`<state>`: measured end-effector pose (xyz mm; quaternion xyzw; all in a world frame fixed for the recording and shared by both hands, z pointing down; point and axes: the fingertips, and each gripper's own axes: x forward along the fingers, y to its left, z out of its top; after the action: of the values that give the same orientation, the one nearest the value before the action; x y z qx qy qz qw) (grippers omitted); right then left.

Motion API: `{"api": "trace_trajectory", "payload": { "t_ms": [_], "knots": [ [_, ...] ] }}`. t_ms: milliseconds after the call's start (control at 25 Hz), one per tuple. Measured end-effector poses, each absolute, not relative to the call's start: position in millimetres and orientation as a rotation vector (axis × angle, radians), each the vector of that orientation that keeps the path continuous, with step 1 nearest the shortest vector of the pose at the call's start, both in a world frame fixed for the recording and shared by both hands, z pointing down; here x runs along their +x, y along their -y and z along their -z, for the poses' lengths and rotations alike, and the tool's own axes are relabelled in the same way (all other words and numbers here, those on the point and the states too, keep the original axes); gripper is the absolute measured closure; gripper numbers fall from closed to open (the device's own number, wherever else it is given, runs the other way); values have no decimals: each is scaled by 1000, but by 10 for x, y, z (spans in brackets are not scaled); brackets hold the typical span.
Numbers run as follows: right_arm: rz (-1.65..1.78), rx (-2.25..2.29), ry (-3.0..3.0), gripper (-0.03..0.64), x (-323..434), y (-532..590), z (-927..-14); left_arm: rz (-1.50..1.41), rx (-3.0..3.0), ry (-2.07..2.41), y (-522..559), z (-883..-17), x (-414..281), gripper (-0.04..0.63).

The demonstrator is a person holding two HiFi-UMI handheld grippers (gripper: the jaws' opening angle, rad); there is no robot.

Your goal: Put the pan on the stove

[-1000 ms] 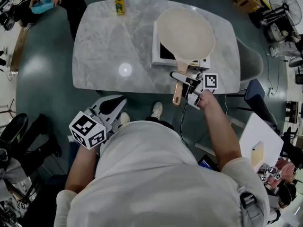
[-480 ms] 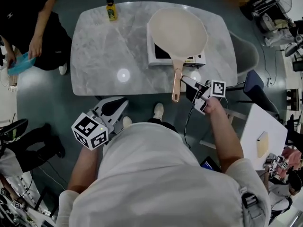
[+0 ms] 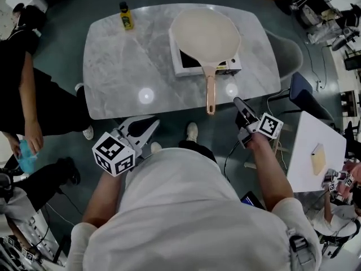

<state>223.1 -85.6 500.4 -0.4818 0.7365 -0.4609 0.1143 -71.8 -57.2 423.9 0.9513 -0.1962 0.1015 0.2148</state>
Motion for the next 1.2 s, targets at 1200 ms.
{"api": "trace_trajectory", "payload": {
  "t_ms": [1200],
  "knots": [
    [1103,-1373,-2623,612,1253,88,-4281,-270,2654,412,265,-4152,-542,574]
  ]
}}
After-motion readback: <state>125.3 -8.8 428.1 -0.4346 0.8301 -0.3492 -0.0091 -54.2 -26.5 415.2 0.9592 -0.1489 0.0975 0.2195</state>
